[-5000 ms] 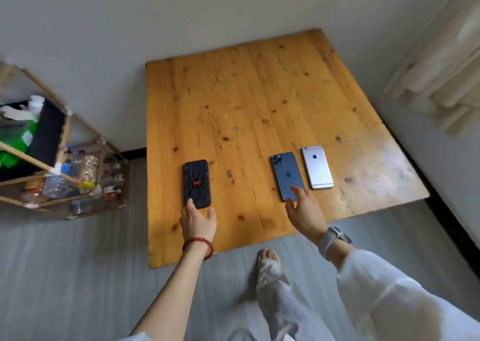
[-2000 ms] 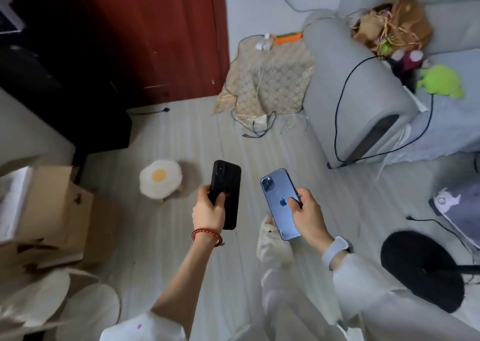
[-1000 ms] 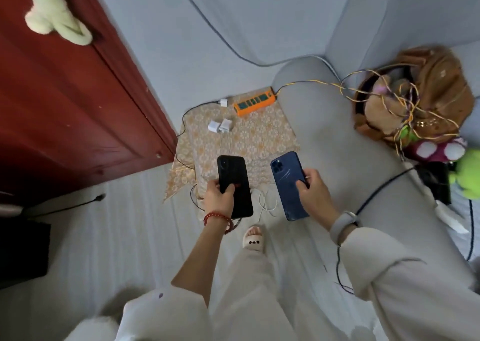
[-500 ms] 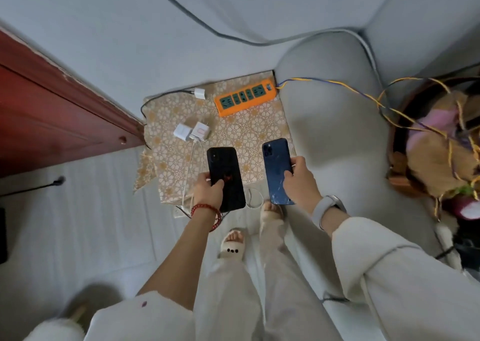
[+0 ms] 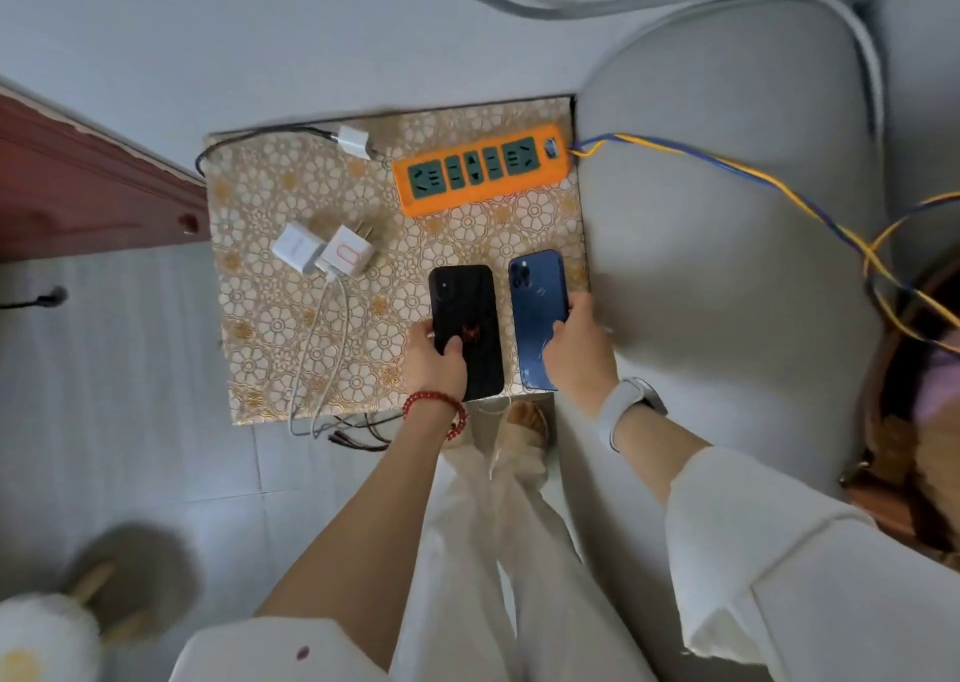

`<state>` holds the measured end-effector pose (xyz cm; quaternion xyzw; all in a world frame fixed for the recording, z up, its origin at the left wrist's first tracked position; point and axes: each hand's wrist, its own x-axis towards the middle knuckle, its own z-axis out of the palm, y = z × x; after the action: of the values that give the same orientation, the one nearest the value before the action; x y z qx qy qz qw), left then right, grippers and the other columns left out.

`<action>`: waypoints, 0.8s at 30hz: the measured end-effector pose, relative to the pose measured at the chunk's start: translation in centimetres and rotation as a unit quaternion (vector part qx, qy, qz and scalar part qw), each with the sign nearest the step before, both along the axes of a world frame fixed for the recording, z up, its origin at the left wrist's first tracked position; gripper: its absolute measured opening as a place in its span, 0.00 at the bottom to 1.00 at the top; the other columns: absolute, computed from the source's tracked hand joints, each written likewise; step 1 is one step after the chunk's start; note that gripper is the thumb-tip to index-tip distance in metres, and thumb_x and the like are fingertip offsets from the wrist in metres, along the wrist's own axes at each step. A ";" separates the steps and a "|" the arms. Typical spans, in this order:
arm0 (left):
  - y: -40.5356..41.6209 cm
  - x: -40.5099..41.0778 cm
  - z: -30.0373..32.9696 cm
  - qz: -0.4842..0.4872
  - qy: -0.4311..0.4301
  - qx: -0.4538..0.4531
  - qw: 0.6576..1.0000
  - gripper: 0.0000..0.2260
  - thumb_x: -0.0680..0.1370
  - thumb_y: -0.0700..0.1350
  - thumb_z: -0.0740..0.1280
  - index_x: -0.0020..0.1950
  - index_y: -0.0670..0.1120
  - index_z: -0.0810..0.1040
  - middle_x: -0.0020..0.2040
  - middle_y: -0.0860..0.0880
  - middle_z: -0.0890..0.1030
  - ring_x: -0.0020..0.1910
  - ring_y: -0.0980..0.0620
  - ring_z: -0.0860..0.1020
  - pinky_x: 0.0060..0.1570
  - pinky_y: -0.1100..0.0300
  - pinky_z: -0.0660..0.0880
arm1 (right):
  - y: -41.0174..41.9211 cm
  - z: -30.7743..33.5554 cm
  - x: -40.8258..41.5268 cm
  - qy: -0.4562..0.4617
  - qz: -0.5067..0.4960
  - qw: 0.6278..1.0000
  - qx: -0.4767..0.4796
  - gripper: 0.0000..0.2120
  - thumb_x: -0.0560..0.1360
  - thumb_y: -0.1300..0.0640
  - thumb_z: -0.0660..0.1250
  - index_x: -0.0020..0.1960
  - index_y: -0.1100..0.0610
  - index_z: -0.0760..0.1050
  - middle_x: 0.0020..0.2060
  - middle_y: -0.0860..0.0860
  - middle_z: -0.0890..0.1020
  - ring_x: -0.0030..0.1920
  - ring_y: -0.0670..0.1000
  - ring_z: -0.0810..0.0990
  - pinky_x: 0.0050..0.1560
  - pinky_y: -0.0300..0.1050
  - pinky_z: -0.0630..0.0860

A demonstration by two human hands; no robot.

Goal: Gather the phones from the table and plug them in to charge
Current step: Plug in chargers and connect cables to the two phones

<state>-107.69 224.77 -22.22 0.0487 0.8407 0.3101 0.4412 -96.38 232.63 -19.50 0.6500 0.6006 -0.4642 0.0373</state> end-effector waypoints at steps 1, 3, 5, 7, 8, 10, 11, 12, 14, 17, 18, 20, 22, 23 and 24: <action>0.1 0.1 0.1 -0.013 0.024 -0.003 1.000 0.13 0.76 0.39 0.61 0.60 0.41 0.69 0.57 0.40 0.76 0.50 0.45 0.75 0.48 0.56 0.72 | 0.0 0.0 -0.1 -0.014 0.009 1.000 0.011 0.15 0.74 0.69 0.56 0.60 0.62 0.63 0.54 0.61 0.75 0.51 0.61 0.74 0.48 0.53 0.73; 0.2 0.2 0.1 -0.052 0.064 -0.026 0.996 0.15 0.76 0.40 0.61 0.62 0.40 0.69 0.59 0.39 0.72 0.54 0.42 0.73 0.51 0.56 0.70 | 0.1 0.1 -0.4 -0.045 0.035 0.998 0.026 0.18 0.72 0.70 0.56 0.62 0.65 0.63 0.59 0.63 0.71 0.57 0.64 0.72 0.54 0.54 0.71; 0.2 0.2 0.1 -0.094 0.081 -0.059 0.990 0.19 0.76 0.41 0.60 0.66 0.40 0.66 0.61 0.38 0.68 0.58 0.40 0.70 0.58 0.53 0.67 | 0.2 0.1 -0.7 -0.065 0.057 0.996 0.027 0.21 0.72 0.71 0.55 0.65 0.67 0.60 0.62 0.65 0.68 0.60 0.64 0.70 0.57 0.54 0.69; 0.1 0.0 0.1 -0.138 0.095 -0.095 0.981 0.20 0.76 0.42 0.60 0.68 0.41 0.64 0.62 0.37 0.67 0.62 0.39 0.65 0.60 0.50 0.65 | 0.2 0.1 -0.8 -0.076 0.071 0.994 0.027 0.24 0.72 0.71 0.55 0.68 0.68 0.56 0.65 0.65 0.66 0.64 0.63 0.67 0.62 0.52 0.67; 0.1 -0.1 0.1 -0.151 0.098 -0.101 0.978 0.19 0.76 0.42 0.59 0.67 0.41 0.65 0.63 0.38 0.66 0.62 0.39 0.63 0.60 0.50 0.65 | 0.1 0.1 -0.9 -0.077 0.077 0.994 0.026 0.26 0.73 0.71 0.55 0.70 0.68 0.54 0.67 0.65 0.65 0.66 0.62 0.65 0.64 0.51 0.65; -0.2 -0.6 0.5 -0.157 0.097 -0.083 0.979 0.18 0.75 0.41 0.60 0.66 0.42 0.67 0.64 0.39 0.64 0.63 0.40 0.62 0.61 0.51 0.64 | -0.1 0.2 -1.1 -0.075 0.087 0.993 0.014 0.26 0.75 0.69 0.54 0.72 0.66 0.51 0.70 0.62 0.63 0.70 0.61 0.62 0.66 0.51 0.64; -0.3 -0.9 0.7 -0.156 0.101 -0.069 0.980 0.18 0.75 0.40 0.60 0.66 0.43 0.68 0.65 0.40 0.63 0.64 0.41 0.61 0.61 0.51 0.64 | -0.2 0.3 -1.3 -0.072 0.091 0.993 0.009 0.26 0.76 0.68 0.53 0.72 0.65 0.51 0.71 0.61 0.62 0.71 0.60 0.61 0.66 0.51 0.65; -0.6 -1.5 1.0 -0.154 0.116 -0.055 0.980 0.19 0.75 0.40 0.60 0.66 0.44 0.68 0.64 0.40 0.64 0.64 0.41 0.62 0.61 0.51 0.65 | -0.4 0.4 -1.7 -0.068 0.093 0.993 0.008 0.26 0.76 0.67 0.53 0.72 0.64 0.52 0.71 0.60 0.63 0.71 0.59 0.61 0.66 0.51 0.65; -1.3 -3.1 1.4 -0.141 0.172 -0.041 0.974 0.18 0.74 0.41 0.62 0.64 0.43 0.69 0.62 0.40 0.67 0.63 0.42 0.64 0.60 0.50 0.66 | -0.8 0.6 -2.6 -0.059 0.098 0.993 0.020 0.24 0.77 0.65 0.54 0.72 0.63 0.55 0.71 0.59 0.64 0.71 0.58 0.62 0.67 0.52 0.65; -2.0 -6.4 1.5 -0.089 0.246 -0.065 0.963 0.17 0.73 0.44 0.65 0.60 0.41 0.69 0.59 0.39 0.70 0.60 0.41 0.67 0.57 0.46 0.66 | -1.4 0.8 -4.4 -0.025 0.106 0.994 0.027 0.21 0.78 0.64 0.53 0.70 0.61 0.59 0.69 0.59 0.67 0.69 0.58 0.65 0.65 0.52 0.66; -2.1 -7.7 1.2 -0.076 0.249 -0.083 0.962 0.18 0.72 0.47 0.66 0.59 0.41 0.69 0.59 0.39 0.70 0.60 0.40 0.67 0.57 0.45 0.66 | -1.6 0.8 -5.1 -0.010 0.110 0.993 0.028 0.20 0.78 0.63 0.53 0.70 0.61 0.60 0.68 0.59 0.67 0.68 0.58 0.66 0.65 0.51 0.66; -1.9 -9.7 0.4 -0.093 0.236 -0.123 0.959 0.22 0.71 0.51 0.68 0.58 0.41 0.67 0.59 0.40 0.69 0.60 0.40 0.67 0.58 0.44 0.66 | -1.8 0.6 -6.5 0.014 0.116 0.993 0.032 0.19 0.78 0.63 0.53 0.69 0.60 0.62 0.67 0.58 0.68 0.67 0.58 0.68 0.64 0.51 0.67; -1.8 -10.9 -0.6 -0.133 0.224 -0.144 0.955 0.21 0.71 0.51 0.68 0.58 0.40 0.68 0.59 0.40 0.69 0.60 0.40 0.68 0.57 0.43 0.69 | -2.1 0.4 -7.6 0.036 0.117 0.992 0.031 0.19 0.78 0.64 0.52 0.68 0.60 0.63 0.66 0.58 0.70 0.66 0.57 0.69 0.64 0.51 0.69; -1.8 -11.3 -0.9 -0.140 0.223 -0.139 0.955 0.18 0.73 0.48 0.66 0.57 0.40 0.69 0.59 0.39 0.70 0.58 0.40 0.70 0.55 0.44 0.71 | -2.2 0.3 -8.1 0.044 0.116 0.992 0.030 0.18 0.78 0.64 0.52 0.68 0.60 0.63 0.66 0.58 0.70 0.65 0.56 0.70 0.63 0.50 0.69; -1.9 -11.6 -1.1 -0.139 0.227 -0.124 0.956 0.13 0.74 0.45 0.64 0.56 0.39 0.71 0.58 0.39 0.71 0.55 0.39 0.72 0.51 0.46 0.73 | -2.3 0.2 -8.4 0.051 0.117 0.991 0.031 0.18 0.78 0.64 0.52 0.67 0.60 0.64 0.64 0.58 0.71 0.64 0.56 0.71 0.62 0.49 0.69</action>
<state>-119.31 222.91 -23.33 0.1790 0.9355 0.1195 0.2801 -104.79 230.31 -19.29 0.5514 0.6880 -0.4700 0.0404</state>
